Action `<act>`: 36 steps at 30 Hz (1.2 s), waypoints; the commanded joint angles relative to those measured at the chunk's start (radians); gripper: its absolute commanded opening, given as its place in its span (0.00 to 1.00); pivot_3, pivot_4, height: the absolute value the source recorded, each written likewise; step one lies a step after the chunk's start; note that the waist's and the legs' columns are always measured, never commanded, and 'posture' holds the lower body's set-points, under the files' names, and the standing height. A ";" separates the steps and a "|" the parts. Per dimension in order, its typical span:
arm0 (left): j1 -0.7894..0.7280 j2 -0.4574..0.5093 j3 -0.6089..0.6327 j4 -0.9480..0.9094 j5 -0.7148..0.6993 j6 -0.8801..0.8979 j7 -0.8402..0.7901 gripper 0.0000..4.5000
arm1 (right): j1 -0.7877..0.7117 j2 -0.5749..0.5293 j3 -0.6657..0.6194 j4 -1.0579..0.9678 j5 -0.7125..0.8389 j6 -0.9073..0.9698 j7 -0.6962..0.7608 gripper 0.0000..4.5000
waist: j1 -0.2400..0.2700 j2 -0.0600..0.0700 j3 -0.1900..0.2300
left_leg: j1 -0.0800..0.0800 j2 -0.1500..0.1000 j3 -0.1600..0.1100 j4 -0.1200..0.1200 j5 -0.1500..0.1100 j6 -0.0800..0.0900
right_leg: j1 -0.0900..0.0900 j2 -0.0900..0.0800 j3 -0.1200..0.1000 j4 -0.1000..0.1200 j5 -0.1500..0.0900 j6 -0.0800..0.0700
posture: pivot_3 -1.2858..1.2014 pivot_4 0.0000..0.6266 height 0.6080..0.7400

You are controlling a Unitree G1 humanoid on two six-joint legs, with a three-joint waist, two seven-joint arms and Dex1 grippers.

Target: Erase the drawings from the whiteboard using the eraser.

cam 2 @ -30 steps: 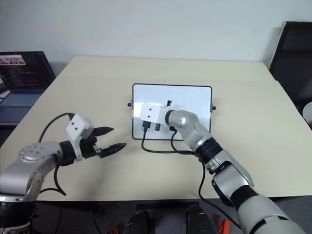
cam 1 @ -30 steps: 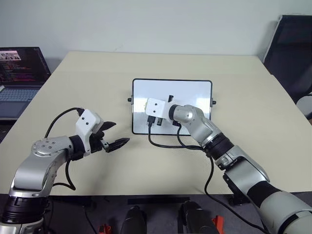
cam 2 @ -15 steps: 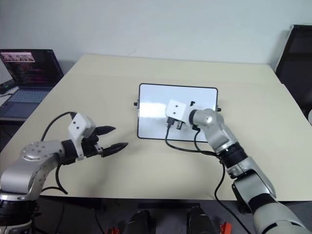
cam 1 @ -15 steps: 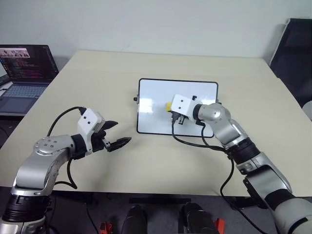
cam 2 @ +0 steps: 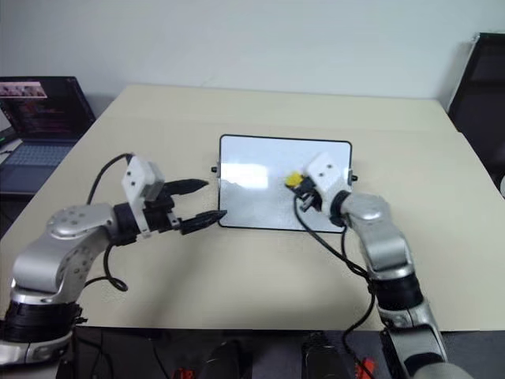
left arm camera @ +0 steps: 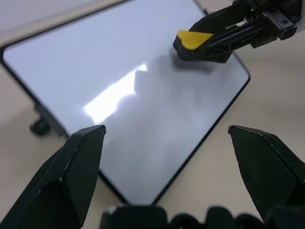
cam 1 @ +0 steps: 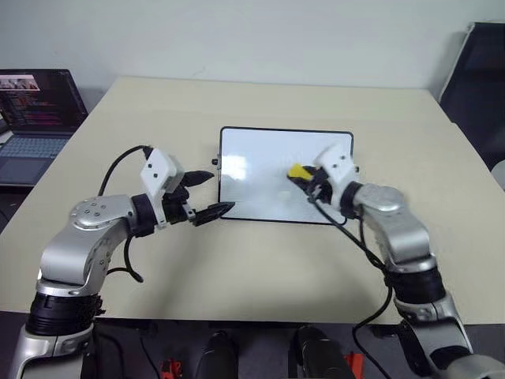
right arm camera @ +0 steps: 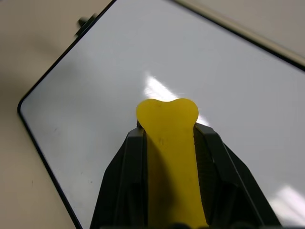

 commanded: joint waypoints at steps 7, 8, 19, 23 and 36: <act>-0.191 -0.088 -0.155 0.080 0.031 -0.073 -0.103 1.00 | 0.219 -0.019 -0.228 -0.289 0.086 0.225 -0.151 0.22 | 0.000 0.000 0.000 | 0.000 0.000 0.000 0.002 -0.001 -0.001 | 0.001 0.000 0.001 0.000 -0.006 -0.001 | 0.52 0.24 1.00; -0.213 -0.103 -0.183 0.094 0.035 -0.084 -0.131 1.00 | 0.245 -0.035 -0.231 -0.264 0.066 0.230 -0.177 0.22 | -0.004 0.000 0.000 | 0.001 0.000 0.000 0.004 -0.001 -0.001 | 0.001 0.000 0.001 0.000 -0.005 -0.002 | 0.52 0.24 1.00; -0.307 -0.195 -0.317 0.196 0.114 -0.211 -0.266 1.00 | 0.248 -0.065 -0.223 0.061 0.021 0.004 -0.321 0.22 | -0.015 0.000 0.000 | 0.001 -0.001 0.002 0.005 0.000 0.000 | 0.002 0.000 0.003 0.000 -0.004 -0.002 | 0.52 0.24 1.00; -0.314 -0.240 -0.355 0.204 0.159 -0.253 -0.261 1.00 | 0.206 -0.086 -0.241 0.214 0.027 -0.054 -0.340 0.22 | -0.014 0.000 0.000 | 0.001 -0.001 0.002 0.004 0.000 0.000 | 0.002 0.000 0.003 0.000 -0.004 -0.001 | 0.52 0.24 1.00; -0.152 -0.194 -0.246 0.167 0.175 -0.255 -0.168 1.00 | 0.168 -0.120 -0.274 0.252 0.110 -0.132 -0.336 1.00 | -0.015 0.001 0.001 | 0.002 -0.001 0.001 0.005 0.000 0.000 | 0.003 0.001 0.004 0.000 -0.003 -0.001 | 0.52 0.24 1.00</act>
